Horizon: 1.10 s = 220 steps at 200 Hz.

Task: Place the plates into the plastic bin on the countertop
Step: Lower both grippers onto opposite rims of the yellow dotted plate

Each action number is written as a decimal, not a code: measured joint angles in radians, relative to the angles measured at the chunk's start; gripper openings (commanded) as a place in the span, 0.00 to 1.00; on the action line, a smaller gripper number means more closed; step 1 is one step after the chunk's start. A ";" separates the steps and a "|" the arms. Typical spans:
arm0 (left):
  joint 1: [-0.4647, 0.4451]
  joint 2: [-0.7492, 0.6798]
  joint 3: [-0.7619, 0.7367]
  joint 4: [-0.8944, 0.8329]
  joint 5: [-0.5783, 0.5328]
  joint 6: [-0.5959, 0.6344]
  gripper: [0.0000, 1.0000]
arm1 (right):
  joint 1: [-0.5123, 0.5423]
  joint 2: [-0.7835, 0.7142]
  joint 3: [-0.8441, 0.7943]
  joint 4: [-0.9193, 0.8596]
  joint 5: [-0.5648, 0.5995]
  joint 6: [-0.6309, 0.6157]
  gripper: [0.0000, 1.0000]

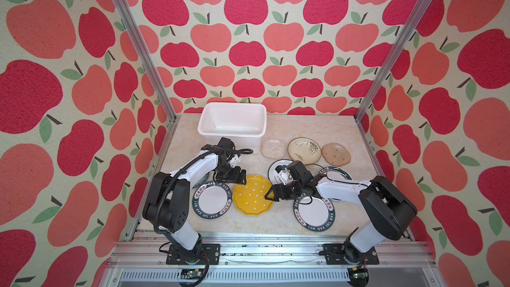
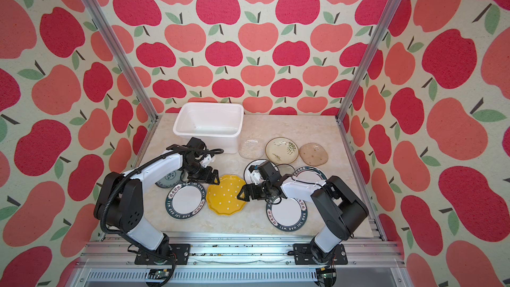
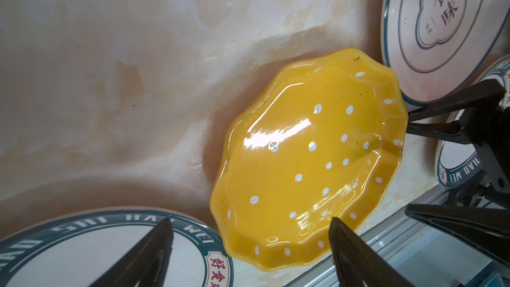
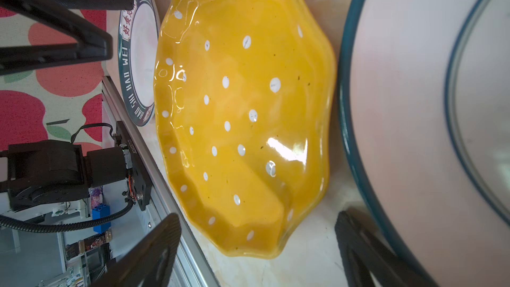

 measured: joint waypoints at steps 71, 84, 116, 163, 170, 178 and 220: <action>0.000 0.093 -0.023 0.066 0.094 -0.049 0.76 | 0.000 0.049 0.058 -0.032 -0.030 -0.033 0.88; 0.000 0.098 -0.036 0.078 0.103 -0.057 0.75 | 0.000 0.058 0.068 -0.042 -0.031 -0.041 0.88; 0.003 0.100 -0.045 0.103 0.119 -0.078 0.69 | -0.002 0.064 0.079 -0.062 -0.037 -0.057 0.88; 0.012 0.134 -0.046 0.117 0.123 -0.100 0.50 | -0.009 0.080 0.101 -0.108 -0.051 -0.089 0.79; 0.013 0.138 -0.046 0.119 0.122 -0.100 0.48 | -0.010 0.086 0.112 -0.121 -0.053 -0.094 0.78; 0.015 0.143 -0.046 0.119 0.122 -0.099 0.48 | -0.011 0.092 0.122 -0.137 -0.053 -0.098 0.78; 0.017 0.151 -0.046 0.121 0.129 -0.099 0.44 | -0.011 0.096 0.131 -0.162 -0.050 -0.128 0.75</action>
